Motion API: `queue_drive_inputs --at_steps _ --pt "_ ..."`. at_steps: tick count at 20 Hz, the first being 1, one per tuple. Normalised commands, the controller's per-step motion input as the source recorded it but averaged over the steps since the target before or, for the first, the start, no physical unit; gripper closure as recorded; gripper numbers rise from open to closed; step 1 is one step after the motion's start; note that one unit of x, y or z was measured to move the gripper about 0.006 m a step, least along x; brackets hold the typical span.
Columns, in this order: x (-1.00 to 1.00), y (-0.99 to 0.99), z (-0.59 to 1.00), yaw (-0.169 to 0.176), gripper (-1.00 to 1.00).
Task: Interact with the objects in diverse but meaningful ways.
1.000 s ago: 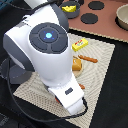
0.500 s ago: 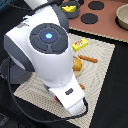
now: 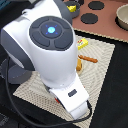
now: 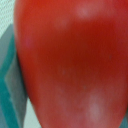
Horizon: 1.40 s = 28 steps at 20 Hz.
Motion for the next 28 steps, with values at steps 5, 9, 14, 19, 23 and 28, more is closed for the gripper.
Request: queue_drive_inputs --at_steps 5,9,14,19,23,28 --pt "-1.00 0.36 0.16 0.000 1.00" --pt "-0.89 0.39 -0.09 -0.005 1.00" --pt "-0.80 0.50 0.28 -0.050 1.00" --pt "-0.66 0.48 0.24 -0.085 1.00" --pt "-0.69 0.41 0.47 -0.104 1.00" --pt "-0.83 0.40 0.43 -0.066 1.00"
